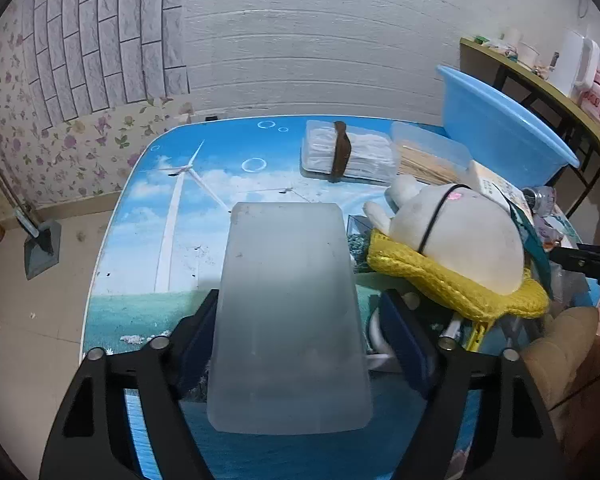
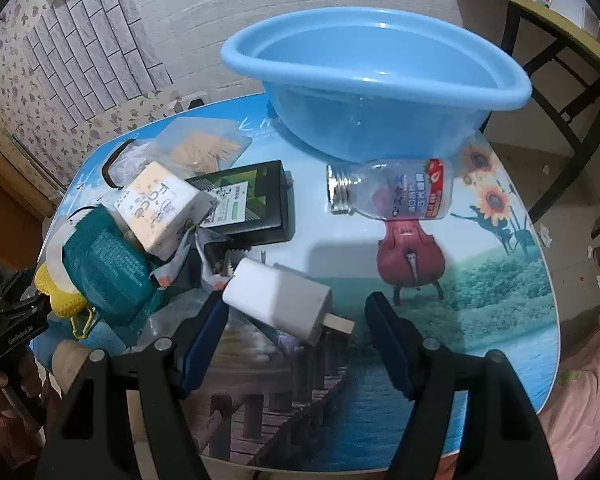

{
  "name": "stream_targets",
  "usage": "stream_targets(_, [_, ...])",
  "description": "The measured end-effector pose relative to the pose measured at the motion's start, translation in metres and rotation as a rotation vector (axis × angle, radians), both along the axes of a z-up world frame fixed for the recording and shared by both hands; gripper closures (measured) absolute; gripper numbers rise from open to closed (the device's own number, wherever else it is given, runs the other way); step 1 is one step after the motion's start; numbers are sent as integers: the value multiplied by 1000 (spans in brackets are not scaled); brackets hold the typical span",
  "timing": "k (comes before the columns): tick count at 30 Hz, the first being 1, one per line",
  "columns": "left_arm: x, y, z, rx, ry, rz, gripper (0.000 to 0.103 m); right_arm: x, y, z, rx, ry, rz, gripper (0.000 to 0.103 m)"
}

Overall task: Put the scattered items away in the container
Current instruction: 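Carry the frosted box with the left tool while the right tool carries the white charger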

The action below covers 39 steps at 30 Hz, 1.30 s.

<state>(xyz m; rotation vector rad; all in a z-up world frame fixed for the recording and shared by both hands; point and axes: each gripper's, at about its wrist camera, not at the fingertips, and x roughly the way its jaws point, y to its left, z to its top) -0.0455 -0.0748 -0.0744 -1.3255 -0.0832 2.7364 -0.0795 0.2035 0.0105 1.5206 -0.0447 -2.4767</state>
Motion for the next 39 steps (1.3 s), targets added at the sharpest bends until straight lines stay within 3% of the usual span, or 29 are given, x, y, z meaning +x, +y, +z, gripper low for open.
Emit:
stream_targets(3, [2,-2,2,13,-8,-2,31,-1,0,-2,-6,4,2,32])
stream_targets(5, [4,-6,4,6,-2,9,41,-1,0,-2,-6,13,11,36])
stream_targets(6, [4,-7,4,1,-6,10,41,-1,-1,-2,-14,15,21,44])
stream_targets(19, [9,-10,14,-38,19,42,42,7,8,9,-32,75,43,45])
stream_targets(31, [9,10,76,-47,114,27,42,16,22,58,-118,233,78,46])
stream_targets(39, [-29,66,118,-54,154,-71,42,-6,40,88,-181,314,74,46])
